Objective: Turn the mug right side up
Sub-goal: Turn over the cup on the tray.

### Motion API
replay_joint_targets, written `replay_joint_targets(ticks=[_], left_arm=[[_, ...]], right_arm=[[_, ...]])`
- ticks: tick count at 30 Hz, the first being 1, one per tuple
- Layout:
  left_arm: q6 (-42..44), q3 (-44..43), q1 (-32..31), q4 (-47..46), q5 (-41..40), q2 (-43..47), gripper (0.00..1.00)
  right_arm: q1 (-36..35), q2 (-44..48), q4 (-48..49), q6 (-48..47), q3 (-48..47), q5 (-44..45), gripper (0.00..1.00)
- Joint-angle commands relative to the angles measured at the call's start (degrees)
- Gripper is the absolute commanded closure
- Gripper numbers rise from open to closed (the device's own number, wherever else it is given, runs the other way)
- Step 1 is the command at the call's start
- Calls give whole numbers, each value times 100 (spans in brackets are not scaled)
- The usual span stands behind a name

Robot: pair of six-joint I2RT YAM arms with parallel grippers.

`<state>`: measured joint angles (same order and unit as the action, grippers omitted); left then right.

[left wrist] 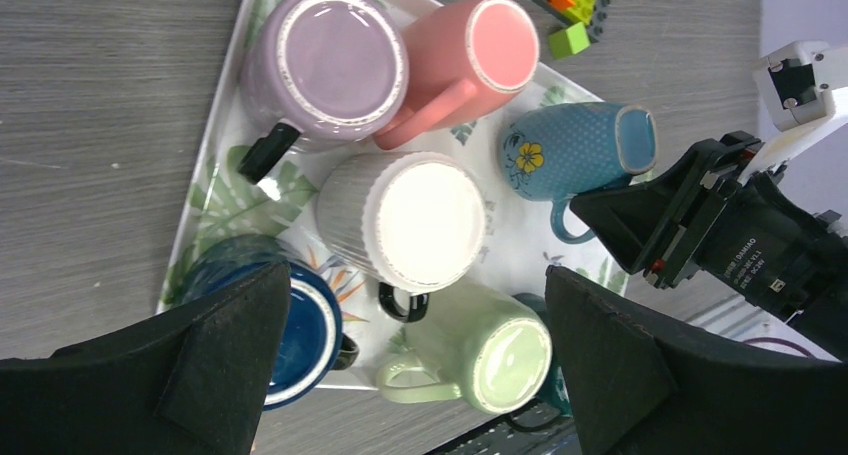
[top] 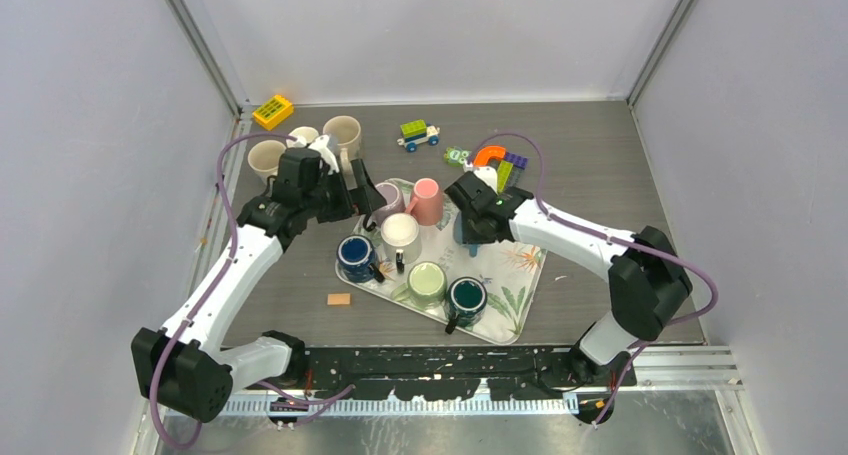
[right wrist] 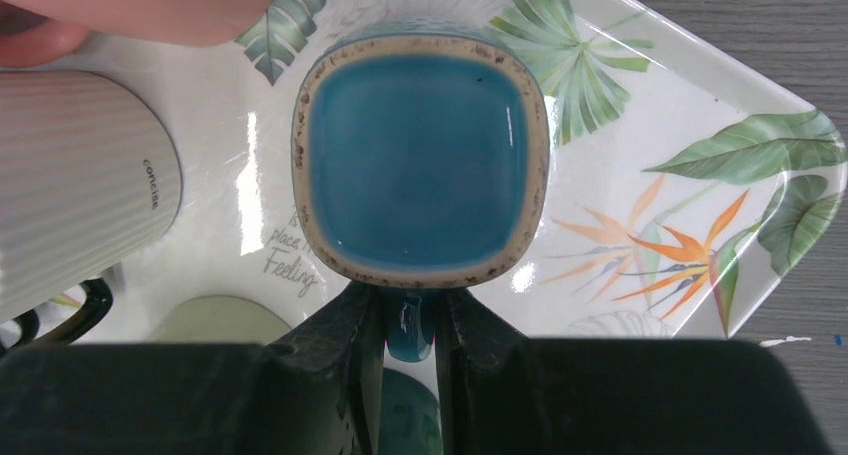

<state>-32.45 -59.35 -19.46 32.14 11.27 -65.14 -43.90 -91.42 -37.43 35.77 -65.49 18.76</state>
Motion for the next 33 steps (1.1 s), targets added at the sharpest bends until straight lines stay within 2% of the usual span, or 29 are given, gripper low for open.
replay_joint_targets(ticks=[1,10,18,24,33], left_arm=[[-306,60,-22,-570,550,91,0],[-1278,280,-22,-1441,1351,81,2],[-2829,749,-14,-3062,2338,-52,3],[-3734,1046,-14,-4130,2600,-128,4],[-5204,1544,-14,-5959,2790,-358,9]], right_arm=[[59,704,141,66,-465,121,99],[235,1539,709,308,-653,-391,99],[308,1907,2210,995,-606,-1254,99],[353,1823,3522,1637,-508,-2022,99],[401,1440,4720,2353,-455,-2763,99]])
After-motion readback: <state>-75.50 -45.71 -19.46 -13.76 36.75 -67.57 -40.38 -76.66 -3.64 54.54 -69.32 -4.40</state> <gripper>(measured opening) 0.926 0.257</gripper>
